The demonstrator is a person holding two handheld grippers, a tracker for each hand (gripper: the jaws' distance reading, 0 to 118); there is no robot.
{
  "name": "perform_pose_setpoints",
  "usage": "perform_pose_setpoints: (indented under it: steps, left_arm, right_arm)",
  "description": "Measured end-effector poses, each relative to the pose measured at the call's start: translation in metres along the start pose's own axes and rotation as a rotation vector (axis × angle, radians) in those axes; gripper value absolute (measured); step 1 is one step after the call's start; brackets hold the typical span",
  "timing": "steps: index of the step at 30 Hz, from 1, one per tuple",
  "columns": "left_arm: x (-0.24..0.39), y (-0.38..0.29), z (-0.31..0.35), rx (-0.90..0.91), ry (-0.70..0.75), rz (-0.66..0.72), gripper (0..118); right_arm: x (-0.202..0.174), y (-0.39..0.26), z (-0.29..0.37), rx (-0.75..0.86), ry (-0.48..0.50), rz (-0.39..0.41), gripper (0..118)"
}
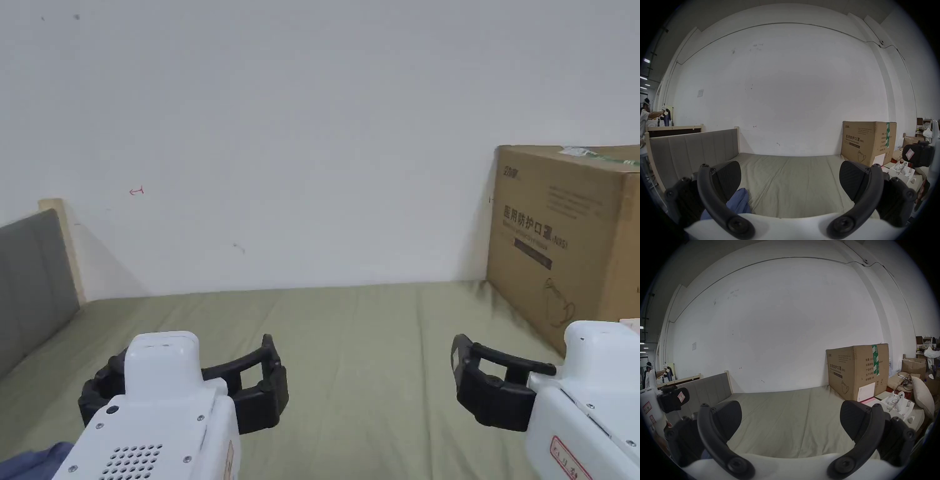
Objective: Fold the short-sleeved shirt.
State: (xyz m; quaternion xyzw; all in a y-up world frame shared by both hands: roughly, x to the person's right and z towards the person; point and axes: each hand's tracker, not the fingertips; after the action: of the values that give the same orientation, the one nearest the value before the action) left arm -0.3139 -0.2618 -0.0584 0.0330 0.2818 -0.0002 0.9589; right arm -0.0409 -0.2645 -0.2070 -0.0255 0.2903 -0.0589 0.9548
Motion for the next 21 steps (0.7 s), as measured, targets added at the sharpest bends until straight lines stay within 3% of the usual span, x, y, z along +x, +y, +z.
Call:
perform_pose_setpoints:
  steps: [10, 11, 13, 15, 18, 19, 20, 21]
  left_arm:
    - [0.002, 0.001, -0.003, -0.009, 0.043, -0.037, 118]
    - [0.009, 0.002, -0.004, 0.007, 0.071, -0.106, 118]
    - [0.034, -0.002, 0.002, 0.058, 0.113, -0.34, 118]
    - [0.057, -0.018, -0.002, 0.126, 0.149, -0.702, 118]
    - [0.081, -0.071, 0.001, 0.371, 0.302, -1.398, 118]
    - [0.079, -0.09, 0.0, 0.485, 0.348, -1.62, 118]
    - [0.074, -0.1, -0.001, 0.585, 0.365, -1.758, 118]
    - [0.07, -0.102, 0.0, 0.604, 0.318, -1.724, 118]
  right_arm:
    - [-0.001, 0.002, 0.0, 0.028, 0.004, 0.004, 118]
    - [0.002, 0.001, 0.001, 0.048, 0.01, -0.031, 118]
    - [0.016, -0.002, 0.001, 0.064, 0.046, -0.184, 118]
    - [0.048, -0.013, -0.003, 0.028, 0.053, -0.596, 118]
    - [0.1, -0.067, -0.012, -0.122, -0.015, -1.422, 118]
    - [0.111, -0.09, -0.013, -0.181, -0.032, -1.621, 118]
    - [0.116, -0.114, -0.012, -0.234, -0.051, -1.792, 118]
    - [0.118, -0.136, -0.009, -0.255, -0.078, -1.907, 118]
